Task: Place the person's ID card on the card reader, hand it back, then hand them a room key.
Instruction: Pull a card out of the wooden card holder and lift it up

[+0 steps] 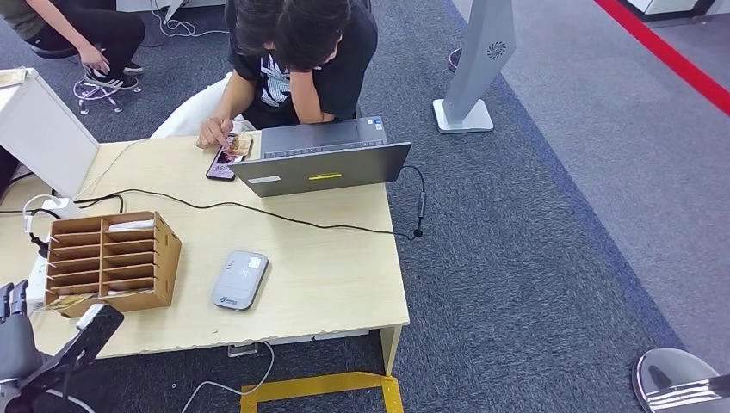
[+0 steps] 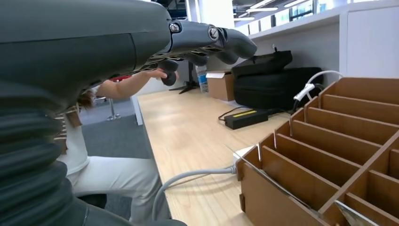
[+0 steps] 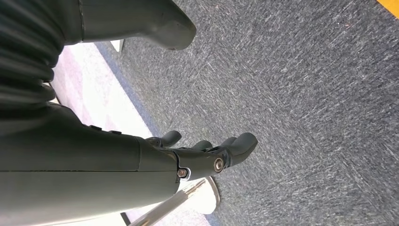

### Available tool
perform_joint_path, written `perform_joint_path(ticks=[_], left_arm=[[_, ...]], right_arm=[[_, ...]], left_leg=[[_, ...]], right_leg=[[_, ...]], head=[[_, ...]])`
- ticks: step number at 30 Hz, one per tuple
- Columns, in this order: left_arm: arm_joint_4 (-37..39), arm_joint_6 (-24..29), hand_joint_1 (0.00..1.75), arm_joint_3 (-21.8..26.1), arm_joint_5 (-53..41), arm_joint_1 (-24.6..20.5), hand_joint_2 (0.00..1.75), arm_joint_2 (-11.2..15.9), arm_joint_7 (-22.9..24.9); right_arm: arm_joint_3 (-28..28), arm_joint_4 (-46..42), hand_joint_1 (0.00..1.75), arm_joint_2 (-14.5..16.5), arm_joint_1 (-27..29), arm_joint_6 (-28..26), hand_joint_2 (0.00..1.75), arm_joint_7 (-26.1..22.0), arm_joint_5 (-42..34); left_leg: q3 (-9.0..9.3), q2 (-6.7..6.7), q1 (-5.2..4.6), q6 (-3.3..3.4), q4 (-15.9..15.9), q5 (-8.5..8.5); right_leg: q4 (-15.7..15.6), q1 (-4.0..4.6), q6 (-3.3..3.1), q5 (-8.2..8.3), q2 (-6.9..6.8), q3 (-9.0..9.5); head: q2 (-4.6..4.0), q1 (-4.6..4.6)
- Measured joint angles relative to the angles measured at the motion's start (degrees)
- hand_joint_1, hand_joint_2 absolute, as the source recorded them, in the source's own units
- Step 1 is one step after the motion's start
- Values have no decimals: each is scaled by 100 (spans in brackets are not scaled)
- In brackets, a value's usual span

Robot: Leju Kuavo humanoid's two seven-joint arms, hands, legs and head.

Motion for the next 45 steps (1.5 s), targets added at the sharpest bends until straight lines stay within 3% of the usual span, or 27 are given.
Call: perform_joint_path(ticks=[23, 45], left_arm=[[1213, 356, 0, -453, -57, -1094, 175, -440, -405], [1354, 213, 0, -770, 198, -1128, 175, -528, -395]], right_arm=[[2, -5, 0, 0, -162, 124, 175, -69, 135], [7, -17, 0, -8, -202, 193, 175, -90, 145]], left_leg=[[0, 1, -1, 1, 2, 1], [-3, 2, 0, 0, 1, 0]], right_leg=[[0, 0, 1, 3, 2, -1], [1, 0, 1, 2, 3, -3]], head=[[0, 0], [0, 1]])
